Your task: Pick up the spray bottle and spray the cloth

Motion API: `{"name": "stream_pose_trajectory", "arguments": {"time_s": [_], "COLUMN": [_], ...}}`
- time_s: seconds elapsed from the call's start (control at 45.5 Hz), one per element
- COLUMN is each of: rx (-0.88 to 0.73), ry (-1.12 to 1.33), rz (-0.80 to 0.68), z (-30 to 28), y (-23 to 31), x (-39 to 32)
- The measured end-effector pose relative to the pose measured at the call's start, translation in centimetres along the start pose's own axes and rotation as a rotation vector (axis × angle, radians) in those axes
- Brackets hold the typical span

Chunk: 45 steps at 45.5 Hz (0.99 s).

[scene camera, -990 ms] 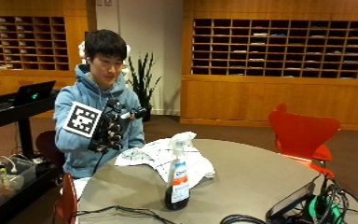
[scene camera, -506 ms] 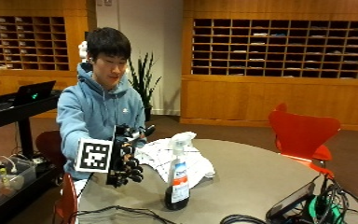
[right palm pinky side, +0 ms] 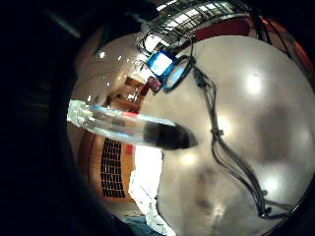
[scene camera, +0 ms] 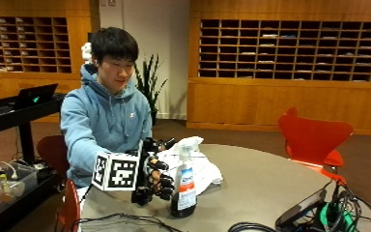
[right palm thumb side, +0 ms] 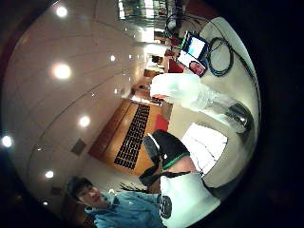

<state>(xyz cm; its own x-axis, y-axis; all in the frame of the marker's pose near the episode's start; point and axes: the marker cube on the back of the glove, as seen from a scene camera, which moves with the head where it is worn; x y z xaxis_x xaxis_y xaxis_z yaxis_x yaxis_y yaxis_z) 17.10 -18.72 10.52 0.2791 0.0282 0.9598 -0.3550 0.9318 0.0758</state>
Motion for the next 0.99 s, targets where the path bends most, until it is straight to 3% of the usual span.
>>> {"name": "stream_pose_trajectory", "arguments": {"time_s": [0.22,0.99], "rx": [-0.046,0.020], "ry": [-0.015,-0.032], "rz": [-0.032,-0.138], "z": [1.5,5.2], "y": [-0.2,-1.6], "x": [0.2,0.7]}}
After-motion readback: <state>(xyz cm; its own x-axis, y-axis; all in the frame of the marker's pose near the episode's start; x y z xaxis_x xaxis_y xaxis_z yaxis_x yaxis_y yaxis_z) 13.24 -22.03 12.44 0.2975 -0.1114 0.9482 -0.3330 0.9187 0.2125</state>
